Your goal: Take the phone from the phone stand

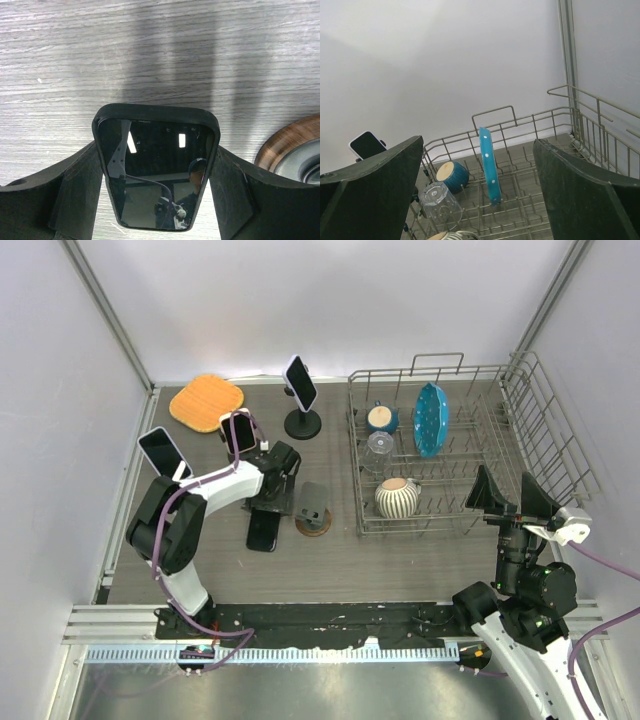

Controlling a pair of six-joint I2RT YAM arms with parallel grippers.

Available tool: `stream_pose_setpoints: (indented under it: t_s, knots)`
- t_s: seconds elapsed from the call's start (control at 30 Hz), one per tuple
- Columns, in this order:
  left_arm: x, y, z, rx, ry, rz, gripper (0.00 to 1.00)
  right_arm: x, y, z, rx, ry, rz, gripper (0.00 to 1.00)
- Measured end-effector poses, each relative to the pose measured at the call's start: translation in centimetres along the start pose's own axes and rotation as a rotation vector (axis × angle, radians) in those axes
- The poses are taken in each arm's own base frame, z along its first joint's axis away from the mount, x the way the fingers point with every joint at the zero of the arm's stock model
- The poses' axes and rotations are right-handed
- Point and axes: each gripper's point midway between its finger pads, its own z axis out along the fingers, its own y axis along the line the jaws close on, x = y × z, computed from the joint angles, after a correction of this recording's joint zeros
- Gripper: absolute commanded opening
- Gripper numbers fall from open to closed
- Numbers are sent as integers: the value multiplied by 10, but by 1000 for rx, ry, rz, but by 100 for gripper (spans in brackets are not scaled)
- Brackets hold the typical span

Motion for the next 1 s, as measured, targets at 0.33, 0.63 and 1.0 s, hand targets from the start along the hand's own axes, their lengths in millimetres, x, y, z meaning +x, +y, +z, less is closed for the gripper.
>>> stream_pose_setpoints:
  t_s: [0.33, 0.63, 1.0]
  knots:
    - [-8, -4, 1, 16, -33, -13, 86, 0, 0, 0, 0, 0, 3, 97]
    - [-32, -6, -25, 73, -166, -68, 100, 0, 0, 0, 0, 0, 3, 97]
    - [-59, 19, -100, 113, -406, -195, 100, 0, 0, 0, 0, 0, 3, 97]
